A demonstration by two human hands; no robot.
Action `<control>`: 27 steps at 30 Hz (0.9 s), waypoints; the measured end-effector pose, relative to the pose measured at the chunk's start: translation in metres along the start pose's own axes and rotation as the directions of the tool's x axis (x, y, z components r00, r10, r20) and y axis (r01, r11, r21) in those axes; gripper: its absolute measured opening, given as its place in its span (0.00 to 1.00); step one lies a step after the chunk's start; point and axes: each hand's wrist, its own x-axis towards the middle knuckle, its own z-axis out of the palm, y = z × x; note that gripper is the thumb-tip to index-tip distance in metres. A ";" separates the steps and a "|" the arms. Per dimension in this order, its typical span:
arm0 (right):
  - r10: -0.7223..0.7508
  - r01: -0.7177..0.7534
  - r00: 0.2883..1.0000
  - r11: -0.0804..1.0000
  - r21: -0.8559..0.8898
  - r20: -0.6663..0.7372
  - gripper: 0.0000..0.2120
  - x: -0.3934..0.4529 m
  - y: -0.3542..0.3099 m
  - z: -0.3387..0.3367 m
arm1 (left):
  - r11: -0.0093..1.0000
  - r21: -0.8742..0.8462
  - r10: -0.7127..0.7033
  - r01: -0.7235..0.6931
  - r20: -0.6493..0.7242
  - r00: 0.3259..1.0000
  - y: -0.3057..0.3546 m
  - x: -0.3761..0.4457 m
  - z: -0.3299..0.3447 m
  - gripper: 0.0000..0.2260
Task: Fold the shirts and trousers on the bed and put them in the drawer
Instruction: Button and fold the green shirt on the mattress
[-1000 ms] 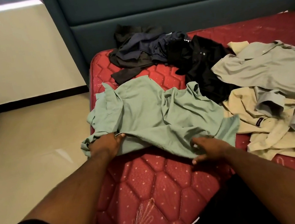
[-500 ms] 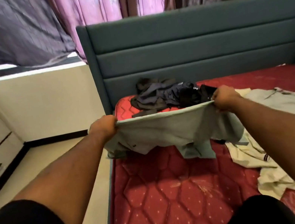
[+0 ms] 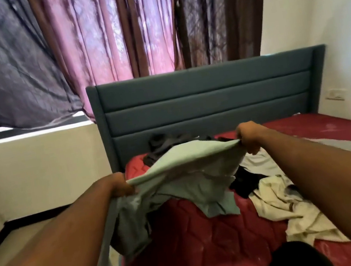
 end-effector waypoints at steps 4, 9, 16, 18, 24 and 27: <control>0.081 -0.082 0.996 0.996 -0.021 -0.032 0.04 -0.023 0.015 0.040 | 0.976 0.210 0.001 -0.055 0.245 0.969 0.003 0.000 0.041 0.26; 0.104 -0.104 0.995 0.994 0.014 0.014 0.12 0.008 0.026 0.064 | 0.984 -0.014 -0.179 0.179 -0.040 0.983 0.003 0.035 0.029 0.24; 0.215 -0.350 0.825 0.920 0.173 0.523 0.08 0.091 0.012 0.129 | 0.618 -0.655 -0.176 0.435 0.425 0.888 0.007 0.112 0.079 0.13; 0.217 -0.299 0.848 0.949 0.099 0.483 0.08 0.123 0.005 0.129 | 0.451 -0.741 -0.167 0.498 0.478 0.862 0.017 0.133 0.072 0.14; 0.231 -0.110 0.924 0.924 0.366 -0.305 0.13 0.213 -0.013 0.020 | -0.165 -0.970 -0.542 -0.178 -0.062 0.838 0.042 0.212 -0.062 0.11; 0.246 0.106 0.761 0.865 0.490 -0.600 0.16 0.206 -0.014 -0.067 | 0.176 -0.668 -0.696 -0.723 -0.604 0.389 0.053 0.182 -0.145 0.21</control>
